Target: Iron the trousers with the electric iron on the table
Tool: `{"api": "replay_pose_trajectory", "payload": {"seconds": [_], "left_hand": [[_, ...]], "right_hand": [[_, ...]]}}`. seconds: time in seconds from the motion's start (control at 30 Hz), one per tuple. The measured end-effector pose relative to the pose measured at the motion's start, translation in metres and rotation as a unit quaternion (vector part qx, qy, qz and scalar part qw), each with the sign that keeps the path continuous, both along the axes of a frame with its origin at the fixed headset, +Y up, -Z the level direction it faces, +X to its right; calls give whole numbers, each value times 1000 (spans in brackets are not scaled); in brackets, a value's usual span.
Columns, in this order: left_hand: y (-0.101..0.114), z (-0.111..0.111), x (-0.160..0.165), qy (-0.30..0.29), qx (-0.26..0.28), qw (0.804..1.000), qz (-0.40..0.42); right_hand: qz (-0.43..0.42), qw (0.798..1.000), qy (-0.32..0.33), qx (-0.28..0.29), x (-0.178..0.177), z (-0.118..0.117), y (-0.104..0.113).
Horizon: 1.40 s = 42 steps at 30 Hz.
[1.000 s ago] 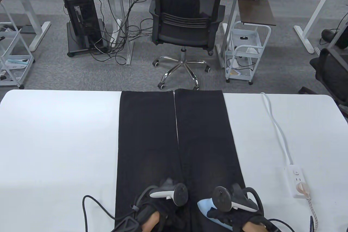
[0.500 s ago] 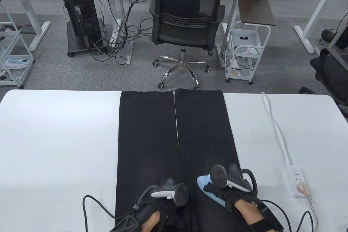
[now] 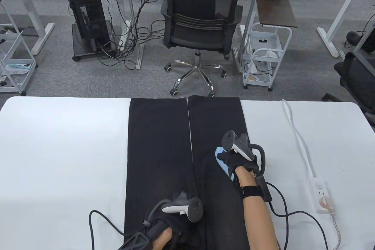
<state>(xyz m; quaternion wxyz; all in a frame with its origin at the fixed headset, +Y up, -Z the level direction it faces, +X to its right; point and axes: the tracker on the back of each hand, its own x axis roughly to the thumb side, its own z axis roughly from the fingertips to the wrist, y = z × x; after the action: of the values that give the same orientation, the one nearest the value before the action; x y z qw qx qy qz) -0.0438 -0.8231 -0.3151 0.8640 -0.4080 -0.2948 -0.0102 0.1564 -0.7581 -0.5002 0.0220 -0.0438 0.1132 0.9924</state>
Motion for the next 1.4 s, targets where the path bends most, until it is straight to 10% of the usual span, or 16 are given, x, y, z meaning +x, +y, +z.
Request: {"api": "replay_pose_trajectory", "payload": {"seconds": [0.2, 0.7, 0.97, 1.4], "left_hand": [[0, 0, -1, 1, -2, 1000, 2], [-1, 0, -3, 4, -2, 1000, 5], [6, -2, -4, 0, 27, 1000, 12], [85, -42, -125, 166, 130, 973, 93]], "right_hand": [[-5, 1000, 25, -11, -3, 24, -2], [-2, 984, 177, -31, 4, 181, -5], [-20, 981, 191, -11, 9, 209, -2], [-83, 943, 305, 101, -76, 243, 99]]}}
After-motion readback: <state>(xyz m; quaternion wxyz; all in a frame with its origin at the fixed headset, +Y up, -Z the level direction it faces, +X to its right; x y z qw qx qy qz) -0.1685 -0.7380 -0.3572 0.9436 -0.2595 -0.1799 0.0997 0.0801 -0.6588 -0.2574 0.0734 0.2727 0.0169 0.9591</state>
